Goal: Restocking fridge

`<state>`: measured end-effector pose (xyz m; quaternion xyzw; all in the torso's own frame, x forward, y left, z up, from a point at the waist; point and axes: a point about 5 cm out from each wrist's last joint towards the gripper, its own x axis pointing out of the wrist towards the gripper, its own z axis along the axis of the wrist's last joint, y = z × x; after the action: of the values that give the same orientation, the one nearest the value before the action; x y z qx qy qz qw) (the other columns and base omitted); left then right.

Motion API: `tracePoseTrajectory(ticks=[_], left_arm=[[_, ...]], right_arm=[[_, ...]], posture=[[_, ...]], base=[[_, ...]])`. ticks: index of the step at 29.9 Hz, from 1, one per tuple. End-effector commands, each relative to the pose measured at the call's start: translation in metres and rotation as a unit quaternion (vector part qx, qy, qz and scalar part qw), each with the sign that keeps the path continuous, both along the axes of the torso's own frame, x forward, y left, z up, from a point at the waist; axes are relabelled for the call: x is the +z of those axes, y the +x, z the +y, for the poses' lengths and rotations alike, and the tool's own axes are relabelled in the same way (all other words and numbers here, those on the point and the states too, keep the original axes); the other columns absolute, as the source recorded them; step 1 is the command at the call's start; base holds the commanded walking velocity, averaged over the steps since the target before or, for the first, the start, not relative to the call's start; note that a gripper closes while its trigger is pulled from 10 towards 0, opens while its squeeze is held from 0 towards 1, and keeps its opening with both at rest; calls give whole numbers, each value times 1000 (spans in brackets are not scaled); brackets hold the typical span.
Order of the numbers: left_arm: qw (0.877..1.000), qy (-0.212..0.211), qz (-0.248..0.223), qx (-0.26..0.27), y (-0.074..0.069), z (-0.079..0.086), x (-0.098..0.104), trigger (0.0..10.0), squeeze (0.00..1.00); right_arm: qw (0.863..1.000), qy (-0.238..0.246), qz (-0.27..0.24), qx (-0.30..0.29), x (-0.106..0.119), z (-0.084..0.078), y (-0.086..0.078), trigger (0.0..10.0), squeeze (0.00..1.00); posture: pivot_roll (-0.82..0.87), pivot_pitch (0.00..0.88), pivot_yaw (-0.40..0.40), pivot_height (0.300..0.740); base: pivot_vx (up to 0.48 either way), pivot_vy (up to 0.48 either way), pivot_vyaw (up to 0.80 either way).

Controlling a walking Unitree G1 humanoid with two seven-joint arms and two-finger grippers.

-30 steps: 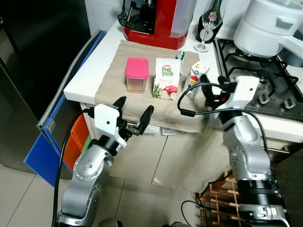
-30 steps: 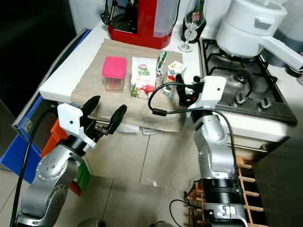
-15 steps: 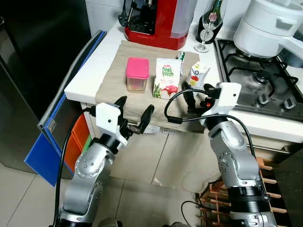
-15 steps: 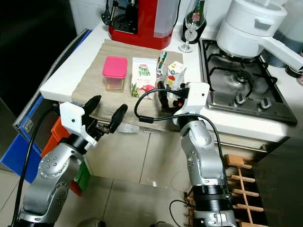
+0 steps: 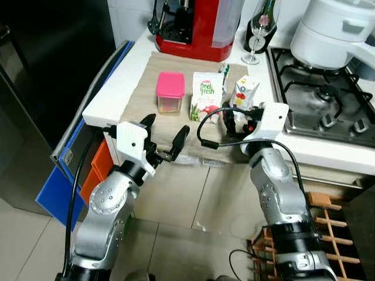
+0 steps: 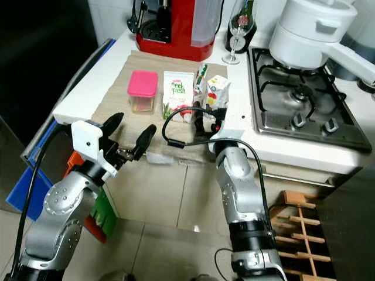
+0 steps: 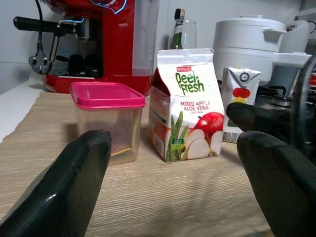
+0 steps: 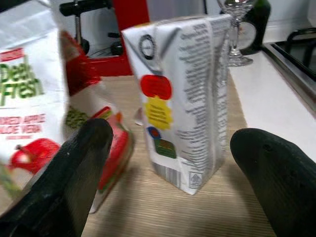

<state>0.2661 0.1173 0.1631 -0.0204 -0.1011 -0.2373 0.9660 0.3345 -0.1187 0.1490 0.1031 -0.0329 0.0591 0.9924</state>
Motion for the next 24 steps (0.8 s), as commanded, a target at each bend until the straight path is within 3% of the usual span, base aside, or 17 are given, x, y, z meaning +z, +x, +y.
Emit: tracePoseTrajectory(ticks=[1,12,24], left_arm=[[1000,6,6,-12,1,-3,-1,10000,0],[1000,7,12,-14,-2,-3,-3,10000,0],[1000,2,18,-15,-3,-6,-5,10000,0]], right_arm=[[1000,-5,-4,-8,1,0,3,10000,0],[999,-26,0,-35,-3,-5,19,10000,0],[995,-63,-5,-72,-5,-30,25,10000,0]], posture=[[65,28,1,740],[67,41,3,740],[48,54,-4,740]], base=[[0,0,0],[0,0,0],[0,0,0]])
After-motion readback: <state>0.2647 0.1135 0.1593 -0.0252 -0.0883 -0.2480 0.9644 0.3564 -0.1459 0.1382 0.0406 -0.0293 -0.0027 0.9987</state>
